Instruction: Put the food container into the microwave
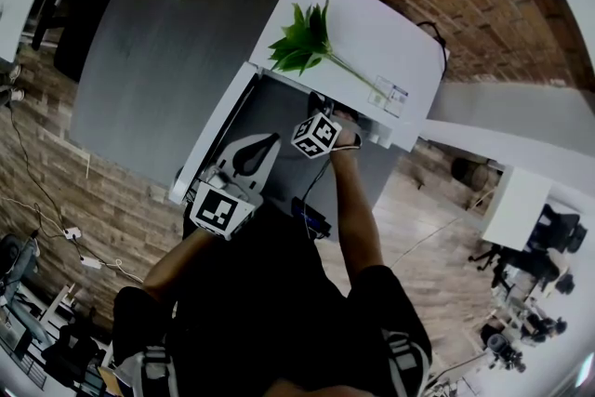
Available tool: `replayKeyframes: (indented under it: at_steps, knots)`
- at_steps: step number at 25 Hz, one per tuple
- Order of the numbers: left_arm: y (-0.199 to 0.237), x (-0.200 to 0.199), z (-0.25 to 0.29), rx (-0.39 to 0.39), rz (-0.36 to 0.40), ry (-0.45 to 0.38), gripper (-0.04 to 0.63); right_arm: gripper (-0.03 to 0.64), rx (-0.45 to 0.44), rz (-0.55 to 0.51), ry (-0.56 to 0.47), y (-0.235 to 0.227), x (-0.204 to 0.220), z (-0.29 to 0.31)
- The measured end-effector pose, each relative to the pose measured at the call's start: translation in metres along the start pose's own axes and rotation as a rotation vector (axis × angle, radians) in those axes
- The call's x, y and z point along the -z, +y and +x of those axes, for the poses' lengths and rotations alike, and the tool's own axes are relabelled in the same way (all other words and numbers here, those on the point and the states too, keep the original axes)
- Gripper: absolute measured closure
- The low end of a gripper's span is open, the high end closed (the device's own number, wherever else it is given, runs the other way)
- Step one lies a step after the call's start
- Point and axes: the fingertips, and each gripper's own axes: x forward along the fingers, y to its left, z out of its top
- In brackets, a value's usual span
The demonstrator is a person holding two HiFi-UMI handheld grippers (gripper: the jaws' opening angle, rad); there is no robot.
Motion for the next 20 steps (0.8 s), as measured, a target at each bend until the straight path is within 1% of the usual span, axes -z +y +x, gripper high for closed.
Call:
replayKeyframes:
  at_steps: [10, 12, 15, 17, 20]
  knots:
    - [-0.005, -0.006, -0.007, 0.020, 0.013, -0.021, 0.561, 0.505, 0.040, 0.038, -0.028, 0.002, -0.004, -0.022]
    - [-0.006, -0.008, -0.011, 0.022, 0.016, -0.026, 0.561, 0.517, 0.049, 0.051, -0.034, 0.003, -0.004, -0.031]
    - [-0.009, -0.010, -0.017, 0.030, 0.029, -0.038, 0.561, 0.553, 0.049, 0.076, -0.039, 0.009, -0.005, -0.045]
    - [-0.013, -0.012, -0.020, 0.038, 0.037, -0.044, 0.561, 0.565, 0.052, 0.108, -0.046, 0.012, -0.005, -0.056]
    - [-0.020, -0.015, -0.027, 0.051, 0.045, -0.058, 0.560, 0.577, 0.053, 0.191, -0.056, 0.018, -0.003, -0.074]
